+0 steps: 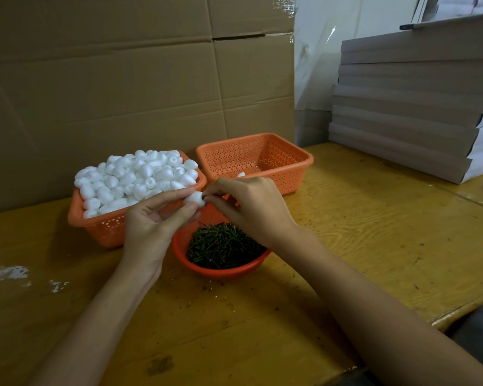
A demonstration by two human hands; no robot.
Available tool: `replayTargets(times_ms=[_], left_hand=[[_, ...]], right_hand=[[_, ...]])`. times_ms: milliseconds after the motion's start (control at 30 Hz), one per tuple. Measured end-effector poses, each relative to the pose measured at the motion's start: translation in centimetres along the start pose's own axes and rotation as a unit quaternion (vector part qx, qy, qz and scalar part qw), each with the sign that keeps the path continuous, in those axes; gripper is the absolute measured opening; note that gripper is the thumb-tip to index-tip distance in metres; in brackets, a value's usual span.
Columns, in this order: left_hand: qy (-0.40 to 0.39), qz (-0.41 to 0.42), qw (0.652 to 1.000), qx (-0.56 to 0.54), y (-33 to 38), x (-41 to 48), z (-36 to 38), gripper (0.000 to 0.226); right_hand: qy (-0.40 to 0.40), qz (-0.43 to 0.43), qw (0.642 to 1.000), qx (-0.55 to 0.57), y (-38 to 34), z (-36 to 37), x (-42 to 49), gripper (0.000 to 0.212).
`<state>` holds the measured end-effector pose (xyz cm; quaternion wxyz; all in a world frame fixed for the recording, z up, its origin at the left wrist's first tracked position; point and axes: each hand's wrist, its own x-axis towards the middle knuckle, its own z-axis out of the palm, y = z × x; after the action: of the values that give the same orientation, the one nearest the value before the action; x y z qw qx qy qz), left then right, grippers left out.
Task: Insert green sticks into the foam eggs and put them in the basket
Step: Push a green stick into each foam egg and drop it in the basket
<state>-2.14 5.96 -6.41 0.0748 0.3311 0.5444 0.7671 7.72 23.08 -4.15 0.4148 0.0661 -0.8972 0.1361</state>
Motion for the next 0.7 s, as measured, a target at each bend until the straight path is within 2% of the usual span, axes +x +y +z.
replayTargets(times_ms=[567, 700], left_hand=[[0.013, 0.008, 1.000, 0.006, -0.36, -0.06, 0.02, 0.031], [-0.018, 0.029, 0.999, 0.017, -0.30, -0.11, 0.04, 0.053]], right_hand=[[-0.010, 0.002, 1.000, 0.000, 0.14, 0.08, 0.08, 0.017], [0.018, 0.013, 0.999, 0.026, 0.55, -0.11, 0.11, 0.012]])
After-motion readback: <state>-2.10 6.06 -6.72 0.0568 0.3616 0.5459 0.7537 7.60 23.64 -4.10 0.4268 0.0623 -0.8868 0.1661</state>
